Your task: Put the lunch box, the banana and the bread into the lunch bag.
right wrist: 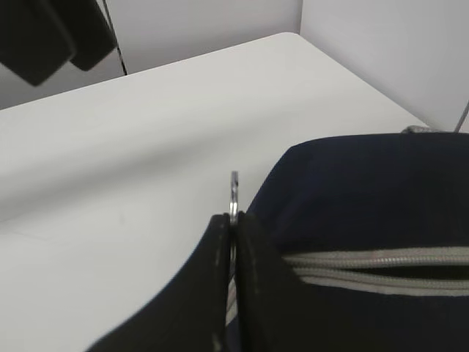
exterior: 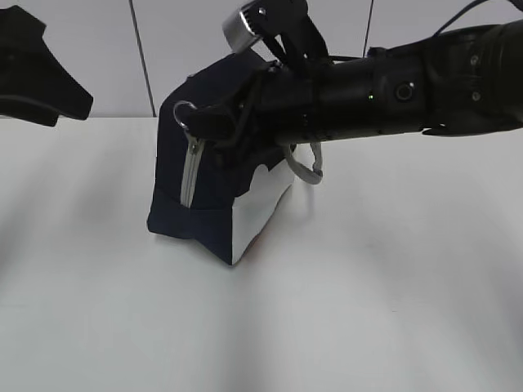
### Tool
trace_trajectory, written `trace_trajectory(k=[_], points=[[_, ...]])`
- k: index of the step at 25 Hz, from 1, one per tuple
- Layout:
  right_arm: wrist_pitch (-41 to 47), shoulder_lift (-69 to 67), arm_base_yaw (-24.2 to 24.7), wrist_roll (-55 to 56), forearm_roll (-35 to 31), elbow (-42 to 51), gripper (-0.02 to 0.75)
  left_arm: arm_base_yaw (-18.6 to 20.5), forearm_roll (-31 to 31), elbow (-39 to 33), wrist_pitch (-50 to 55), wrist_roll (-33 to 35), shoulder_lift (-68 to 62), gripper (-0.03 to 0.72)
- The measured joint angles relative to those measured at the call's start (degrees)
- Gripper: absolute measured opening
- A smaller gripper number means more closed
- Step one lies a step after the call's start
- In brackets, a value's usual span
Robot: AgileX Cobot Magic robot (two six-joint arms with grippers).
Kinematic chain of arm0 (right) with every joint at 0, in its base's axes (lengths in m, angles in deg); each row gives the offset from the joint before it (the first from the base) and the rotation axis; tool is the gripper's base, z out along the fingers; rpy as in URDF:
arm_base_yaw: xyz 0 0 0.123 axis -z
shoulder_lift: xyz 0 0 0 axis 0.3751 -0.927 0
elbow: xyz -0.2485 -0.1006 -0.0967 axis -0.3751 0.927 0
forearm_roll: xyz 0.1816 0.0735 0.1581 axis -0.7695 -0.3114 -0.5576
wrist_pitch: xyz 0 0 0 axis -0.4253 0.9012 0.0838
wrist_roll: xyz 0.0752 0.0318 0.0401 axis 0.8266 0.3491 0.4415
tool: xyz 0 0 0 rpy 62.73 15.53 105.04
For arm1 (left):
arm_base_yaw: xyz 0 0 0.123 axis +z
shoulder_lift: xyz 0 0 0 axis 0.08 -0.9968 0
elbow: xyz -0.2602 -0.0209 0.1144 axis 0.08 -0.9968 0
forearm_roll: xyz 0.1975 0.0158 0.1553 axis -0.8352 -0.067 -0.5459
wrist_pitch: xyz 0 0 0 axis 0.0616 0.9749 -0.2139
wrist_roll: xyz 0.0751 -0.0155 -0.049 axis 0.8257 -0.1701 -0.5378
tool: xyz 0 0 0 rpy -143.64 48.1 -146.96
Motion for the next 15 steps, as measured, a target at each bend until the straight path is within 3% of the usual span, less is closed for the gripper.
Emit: trace_trajectory(k=[11,15], points=[[1.12,0.13,1.42,5.17,0.00,-0.71,-0.016,0.00,3.83,-0.05,-2.82,10.68,-3.26,0.361],[1.02,0.13,1.94,6.47,0.00,-1.33,-0.016,0.13,8.62,-2.36,-4.55,17.92,-3.26,0.361]])
